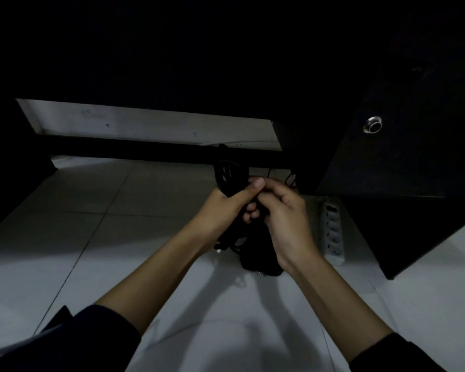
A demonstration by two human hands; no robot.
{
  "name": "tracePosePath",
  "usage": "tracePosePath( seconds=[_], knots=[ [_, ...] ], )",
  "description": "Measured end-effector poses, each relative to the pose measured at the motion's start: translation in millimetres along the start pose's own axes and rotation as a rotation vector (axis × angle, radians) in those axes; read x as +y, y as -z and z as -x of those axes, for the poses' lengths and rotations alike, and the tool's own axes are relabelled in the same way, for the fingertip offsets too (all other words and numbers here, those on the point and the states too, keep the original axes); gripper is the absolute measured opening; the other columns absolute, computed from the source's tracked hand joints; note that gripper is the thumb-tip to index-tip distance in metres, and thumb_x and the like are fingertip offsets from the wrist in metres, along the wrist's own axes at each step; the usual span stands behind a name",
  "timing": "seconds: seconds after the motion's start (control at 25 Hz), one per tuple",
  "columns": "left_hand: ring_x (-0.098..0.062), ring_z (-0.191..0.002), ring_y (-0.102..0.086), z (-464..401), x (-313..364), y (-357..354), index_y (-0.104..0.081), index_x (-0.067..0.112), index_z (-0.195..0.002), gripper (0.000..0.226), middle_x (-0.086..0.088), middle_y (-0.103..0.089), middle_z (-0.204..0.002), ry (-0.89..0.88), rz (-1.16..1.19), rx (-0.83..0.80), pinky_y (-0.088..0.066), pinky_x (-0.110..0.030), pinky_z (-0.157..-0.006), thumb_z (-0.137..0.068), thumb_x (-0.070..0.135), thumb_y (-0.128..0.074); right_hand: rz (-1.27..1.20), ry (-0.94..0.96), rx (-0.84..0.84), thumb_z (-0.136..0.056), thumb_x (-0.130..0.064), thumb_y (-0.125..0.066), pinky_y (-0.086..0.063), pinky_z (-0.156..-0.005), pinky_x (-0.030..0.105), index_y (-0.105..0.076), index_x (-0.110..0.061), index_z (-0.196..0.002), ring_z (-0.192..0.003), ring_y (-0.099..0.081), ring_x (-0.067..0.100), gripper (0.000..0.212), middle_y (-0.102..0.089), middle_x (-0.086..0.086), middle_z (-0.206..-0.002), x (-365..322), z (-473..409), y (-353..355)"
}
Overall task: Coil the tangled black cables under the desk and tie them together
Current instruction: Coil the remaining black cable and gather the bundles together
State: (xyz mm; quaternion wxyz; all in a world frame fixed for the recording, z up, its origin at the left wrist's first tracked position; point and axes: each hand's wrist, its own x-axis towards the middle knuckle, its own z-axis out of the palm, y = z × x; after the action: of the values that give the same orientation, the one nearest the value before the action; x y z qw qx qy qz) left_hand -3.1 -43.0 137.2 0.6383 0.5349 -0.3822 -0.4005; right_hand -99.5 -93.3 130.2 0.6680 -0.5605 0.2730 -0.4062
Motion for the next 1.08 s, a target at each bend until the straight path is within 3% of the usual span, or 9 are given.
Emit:
tracePosePath(
  seconds=[0.12,0.28,0.4,0.56,0.64,0.72,0.92,1.0,1.08],
  knots=[
    [-0.008,-0.047,-0.049,1,1,5,-0.061,0.014,-0.080,0.021,0.000,-0.046,-0.054,0.018,-0.035,0.018,-0.040,-0.018,-0.048,-0.096,0.027,-0.055,0.044,0.012,-0.060,-0.094,0.005,-0.044,-0.051,-0.061,0.027,-0.067,-0.014,-0.111,-0.064,-0.060,0.015,0.034,-0.068,0.003,-0.083,-1,4,2],
    [-0.011,-0.043,-0.048,3,-2,3,-0.055,0.004,-0.085,0.026,-0.004,-0.042,-0.051,0.076,-0.015,0.022,-0.038,-0.019,-0.044,-0.097,0.027,-0.053,0.071,0.002,-0.048,-0.091,0.005,-0.055,-0.056,-0.064,0.039,-0.044,-0.025,-0.123,-0.065,-0.065,0.019,0.045,-0.057,0.016,-0.113,0,4,8],
    [-0.013,-0.046,-0.048,-1,-7,4,-0.059,0.004,-0.081,0.031,-0.007,-0.051,-0.057,0.066,-0.158,0.052,-0.039,-0.021,-0.047,-0.097,0.031,-0.054,0.183,0.016,-0.069,-0.091,-0.003,-0.059,-0.052,-0.058,0.034,-0.046,-0.024,-0.116,-0.059,-0.063,0.018,0.035,-0.062,0.016,-0.107,6,4,13],
    [-0.013,-0.062,-0.057,-4,-7,9,-0.065,0.001,-0.091,0.039,-0.002,-0.063,-0.073,0.103,-0.159,0.135,-0.046,-0.021,-0.058,-0.093,0.039,-0.056,0.311,0.016,-0.103,-0.092,-0.017,-0.061,-0.047,-0.057,0.030,-0.051,-0.023,-0.097,-0.052,-0.056,0.012,0.013,-0.067,-0.011,-0.082,22,8,23],
    [-0.014,-0.072,-0.064,-3,-3,12,-0.060,0.004,-0.083,0.038,0.001,-0.068,-0.075,0.127,-0.112,0.130,-0.050,-0.025,-0.068,-0.093,0.040,-0.055,0.320,-0.016,-0.161,-0.094,-0.019,-0.058,-0.046,-0.060,0.031,-0.056,-0.019,-0.089,-0.055,-0.054,0.013,0.005,-0.061,-0.006,-0.075,31,10,33],
    [-0.022,-0.075,-0.069,-1,0,15,-0.054,0.009,-0.074,0.035,-0.001,-0.065,-0.067,0.157,-0.003,0.102,-0.054,-0.029,-0.071,-0.095,0.037,-0.053,0.359,-0.010,-0.262,-0.095,-0.022,-0.055,-0.047,-0.065,0.028,-0.061,-0.016,-0.082,-0.063,-0.057,0.013,0.016,-0.062,0.000,-0.074,39,13,41],
    [-0.013,-0.044,-0.045,0,3,14,-0.042,0.013,-0.066,0.039,0.002,-0.040,-0.051,0.171,0.161,0.019,-0.049,-0.031,-0.062,-0.098,0.032,-0.048,0.572,0.013,-0.449,-0.095,-0.036,-0.055,-0.043,-0.068,0.029,-0.061,-0.027,-0.072,-0.069,-0.056,0.012,0.026,-0.061,0.005,-0.070,55,13,55],
    [-0.011,-0.041,-0.038,-2,8,14,-0.041,0.014,-0.067,0.038,0.003,-0.036,-0.051,0.175,0.172,0.000,-0.046,-0.027,-0.055,-0.099,0.033,-0.047,0.777,0.033,-0.529,-0.097,-0.036,-0.053,-0.039,-0.064,0.026,-0.058,-0.023,-0.078,-0.068,-0.052,0.008,0.023,-0.061,0.007,-0.076,60,12,62],
    [-0.010,-0.039,-0.035,-3,11,16,-0.041,0.014,-0.069,0.036,0.004,-0.035,-0.050,0.157,0.117,-0.017,-0.044,-0.026,-0.050,-0.099,0.033,-0.047,0.942,0.073,-0.584,-0.099,-0.030,-0.049,-0.042,-0.071,0.020,-0.058,-0.021,-0.096,-0.080,-0.056,0.006,0.013,-0.064,0.002,-0.090,62,9,70]
  ],
)
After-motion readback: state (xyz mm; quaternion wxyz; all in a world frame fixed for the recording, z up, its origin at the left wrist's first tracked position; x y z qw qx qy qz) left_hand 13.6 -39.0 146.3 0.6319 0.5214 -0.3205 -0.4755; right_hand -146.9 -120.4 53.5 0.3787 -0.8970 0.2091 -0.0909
